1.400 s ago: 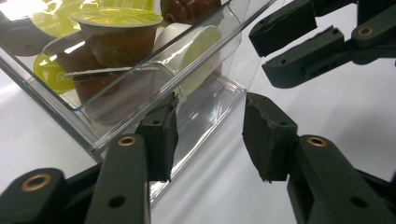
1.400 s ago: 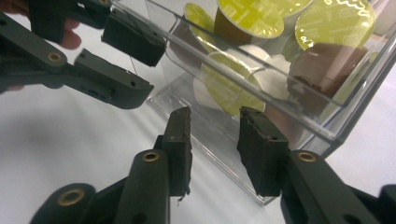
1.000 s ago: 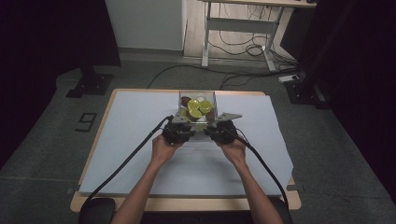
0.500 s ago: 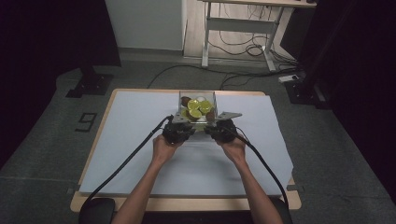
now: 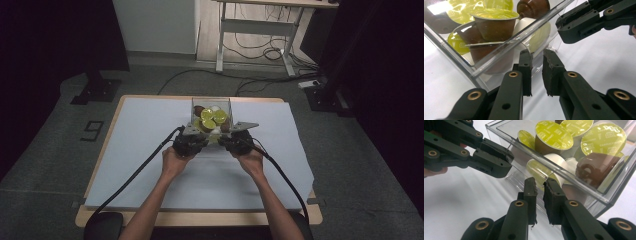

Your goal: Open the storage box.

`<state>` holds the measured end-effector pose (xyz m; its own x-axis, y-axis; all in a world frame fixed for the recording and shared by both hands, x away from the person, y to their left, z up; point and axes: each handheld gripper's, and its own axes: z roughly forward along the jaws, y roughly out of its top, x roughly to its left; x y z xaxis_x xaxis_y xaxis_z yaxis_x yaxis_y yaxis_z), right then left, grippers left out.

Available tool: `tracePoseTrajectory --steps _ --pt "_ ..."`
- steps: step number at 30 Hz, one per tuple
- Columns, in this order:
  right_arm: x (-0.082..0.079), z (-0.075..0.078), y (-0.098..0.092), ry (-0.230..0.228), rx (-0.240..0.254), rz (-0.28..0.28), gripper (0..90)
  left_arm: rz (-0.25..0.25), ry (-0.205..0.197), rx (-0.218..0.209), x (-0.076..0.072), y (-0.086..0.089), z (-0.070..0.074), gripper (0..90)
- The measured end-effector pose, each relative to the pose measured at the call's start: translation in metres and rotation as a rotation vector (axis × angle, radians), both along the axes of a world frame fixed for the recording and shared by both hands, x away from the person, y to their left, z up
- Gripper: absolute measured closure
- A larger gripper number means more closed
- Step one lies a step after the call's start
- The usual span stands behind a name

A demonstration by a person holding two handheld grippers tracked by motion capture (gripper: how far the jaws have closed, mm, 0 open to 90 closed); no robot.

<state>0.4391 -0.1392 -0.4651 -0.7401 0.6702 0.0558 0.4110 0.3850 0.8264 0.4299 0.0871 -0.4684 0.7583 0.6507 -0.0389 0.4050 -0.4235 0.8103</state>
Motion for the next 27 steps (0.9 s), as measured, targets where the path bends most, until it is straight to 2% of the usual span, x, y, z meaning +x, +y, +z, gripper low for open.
tracePoseTrajectory --steps 12,17,27 --pt "-0.013 0.002 0.002 -0.032 -0.052 0.012 79.4 -0.011 -0.009 0.016 -0.010 -0.001 0.001 77.7" --pt "-0.017 0.001 0.001 -0.030 -0.037 0.014 79.5 -0.015 -0.009 0.021 -0.015 -0.001 0.001 77.8" --pt "-0.026 0.000 0.000 -0.035 -0.038 0.018 79.5 -0.016 -0.007 0.021 -0.024 -0.001 0.001 78.2"
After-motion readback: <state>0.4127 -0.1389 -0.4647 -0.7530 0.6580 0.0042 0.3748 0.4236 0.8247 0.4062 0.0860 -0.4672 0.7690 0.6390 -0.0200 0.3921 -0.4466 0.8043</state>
